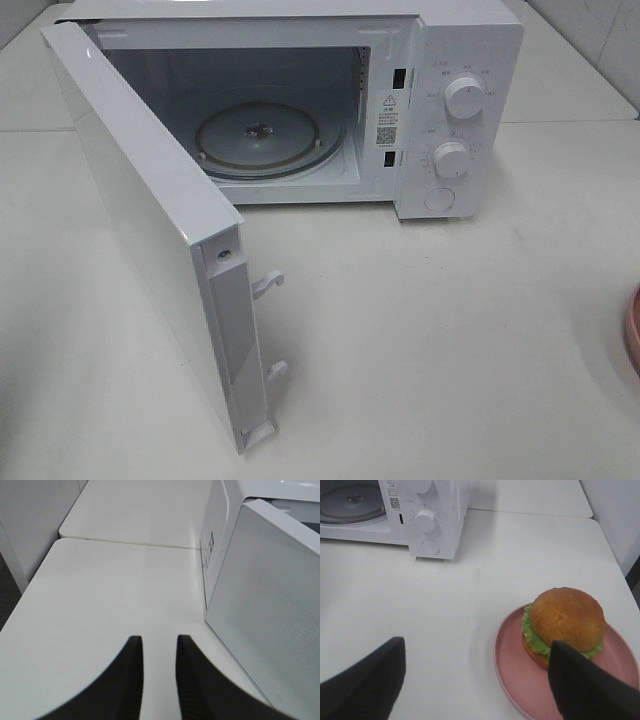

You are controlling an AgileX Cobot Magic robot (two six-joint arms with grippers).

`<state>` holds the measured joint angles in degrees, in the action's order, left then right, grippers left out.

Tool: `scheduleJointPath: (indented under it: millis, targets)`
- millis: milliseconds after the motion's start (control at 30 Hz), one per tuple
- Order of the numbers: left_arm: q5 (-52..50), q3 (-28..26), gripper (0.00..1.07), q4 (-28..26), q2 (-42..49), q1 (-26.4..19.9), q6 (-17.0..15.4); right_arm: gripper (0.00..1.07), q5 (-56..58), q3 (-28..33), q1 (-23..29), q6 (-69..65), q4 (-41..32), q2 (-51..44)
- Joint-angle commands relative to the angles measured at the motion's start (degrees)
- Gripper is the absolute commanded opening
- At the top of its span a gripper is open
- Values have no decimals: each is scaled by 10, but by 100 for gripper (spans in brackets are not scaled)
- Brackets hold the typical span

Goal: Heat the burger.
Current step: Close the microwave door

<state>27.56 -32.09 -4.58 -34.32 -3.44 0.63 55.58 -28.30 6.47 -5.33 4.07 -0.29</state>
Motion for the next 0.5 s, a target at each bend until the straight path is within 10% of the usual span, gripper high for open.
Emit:
scheduleJointPath:
  millis: [33,500]
  targets:
    - [-69,-2,0,-17,-45,-2,0,75,-6,2,-3,4,-2,-15]
    - [-344,51,0,-15,-162,-1,15,75,-6,2,-3,4,-2,-15]
